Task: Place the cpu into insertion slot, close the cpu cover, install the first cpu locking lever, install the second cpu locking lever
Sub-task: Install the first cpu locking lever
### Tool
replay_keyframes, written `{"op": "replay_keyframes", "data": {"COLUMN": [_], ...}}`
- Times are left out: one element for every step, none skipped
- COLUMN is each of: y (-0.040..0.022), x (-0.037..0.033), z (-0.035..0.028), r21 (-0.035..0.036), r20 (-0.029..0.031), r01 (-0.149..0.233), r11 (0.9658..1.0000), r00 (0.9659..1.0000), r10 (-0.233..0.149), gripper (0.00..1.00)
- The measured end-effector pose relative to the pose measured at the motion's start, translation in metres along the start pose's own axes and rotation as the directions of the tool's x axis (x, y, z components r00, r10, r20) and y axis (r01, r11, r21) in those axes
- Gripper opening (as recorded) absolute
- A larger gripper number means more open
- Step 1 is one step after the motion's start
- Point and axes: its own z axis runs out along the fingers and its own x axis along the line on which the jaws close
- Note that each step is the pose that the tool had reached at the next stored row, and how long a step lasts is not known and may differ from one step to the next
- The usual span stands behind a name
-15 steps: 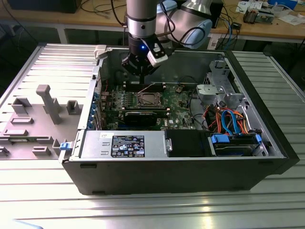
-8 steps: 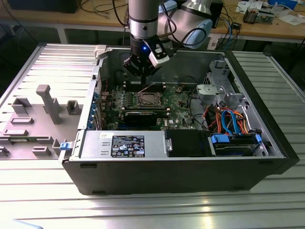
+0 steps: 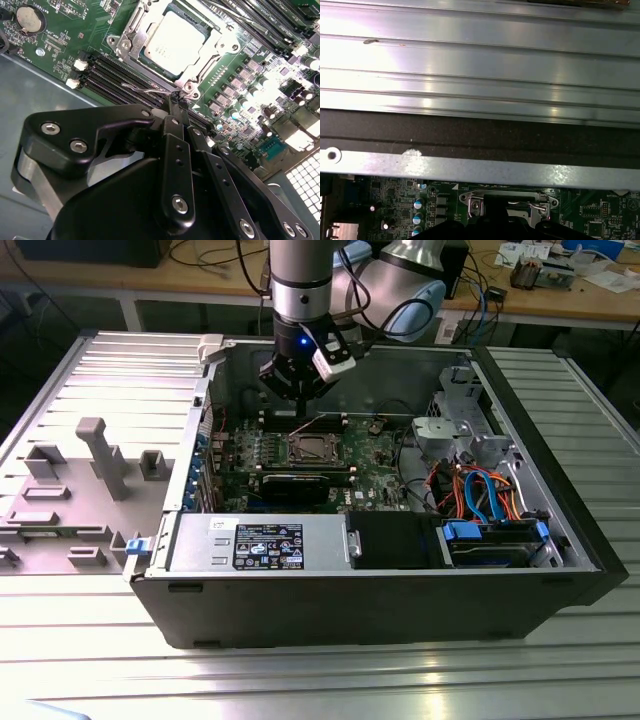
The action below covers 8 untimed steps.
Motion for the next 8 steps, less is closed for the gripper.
{"op": "replay_keyframes", "data": {"y": [0.0, 0.0, 0.0, 0.0, 0.0, 0.0, 0.0, -0.0001], "x": [-0.0002, -0.0002, -0.0003, -0.0003, -0.0004, -0.0009, -0.0013, -0.0017], "z": [0.0, 0.0, 0.0, 0.0, 0.0001, 0.0004, 0.0007, 0.0012], "r21": [-0.0001, -0.0001, 0.0, 0.0, 0.0, -0.0001, -0.0003, -0.0007], "r20": [0.0001, 0.0001, 0.0001, 0.0, 0.0, 0.0001, 0.0002, 0.0003], "r01": [0.0, 0.0, 0.0, 0.0, 0.0, 0.0, 0.0, 0.0], "r11": [1.0, 1.0, 1.0, 1.0, 1.0, 1.0, 1.0, 1.0], "r00": [1.0, 1.0, 1.0, 1.0, 1.0, 1.0, 1.0, 1.0], "r10": [0.0, 0.0, 0.0, 0.0, 0.0, 0.0, 0.0, 0.0], "gripper": [0.11, 0.11, 0.11, 0.11, 0.11, 0.11, 0.11, 0.11]}}
